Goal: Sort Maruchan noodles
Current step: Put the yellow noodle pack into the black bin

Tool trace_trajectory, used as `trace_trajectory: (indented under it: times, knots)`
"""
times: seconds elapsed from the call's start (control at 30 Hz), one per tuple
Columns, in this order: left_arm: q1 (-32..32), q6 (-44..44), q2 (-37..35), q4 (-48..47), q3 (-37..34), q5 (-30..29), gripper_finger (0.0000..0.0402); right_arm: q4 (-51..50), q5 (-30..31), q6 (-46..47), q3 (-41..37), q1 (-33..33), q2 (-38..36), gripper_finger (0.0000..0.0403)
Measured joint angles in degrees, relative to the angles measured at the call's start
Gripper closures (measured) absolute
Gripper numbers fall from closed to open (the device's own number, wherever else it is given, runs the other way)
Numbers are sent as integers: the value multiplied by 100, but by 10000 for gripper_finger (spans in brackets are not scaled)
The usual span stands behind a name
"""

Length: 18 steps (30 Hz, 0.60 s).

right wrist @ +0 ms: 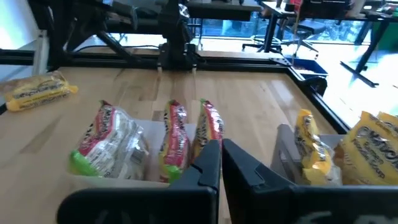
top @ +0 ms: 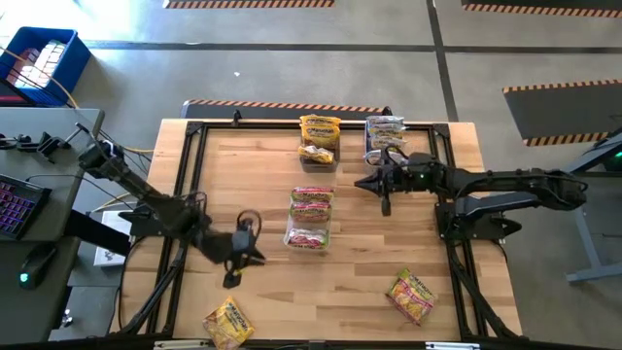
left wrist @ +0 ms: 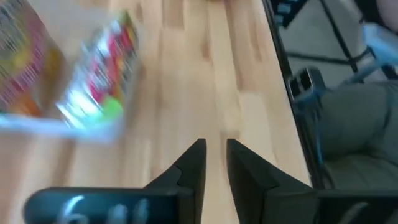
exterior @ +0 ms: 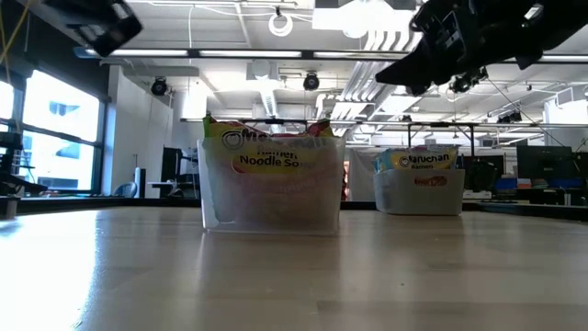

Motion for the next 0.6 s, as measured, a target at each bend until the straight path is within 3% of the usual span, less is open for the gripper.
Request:
trace_trajectory:
  times: [0.13, 0.37, 0.6]
  knots:
    - [-460, -913, 467, -479, 246, 118, 317, -44, 16, 31, -2, 250, 0, 403]
    - [-993, -2475, 1454, -828, 578, 1413, 256, -98, 261, 33, -4, 527, 1, 403]
    - [-1282, -2995, 2433, -778, 620, 2368, 216, -137, 469, 35, -4, 706, 2, 403]
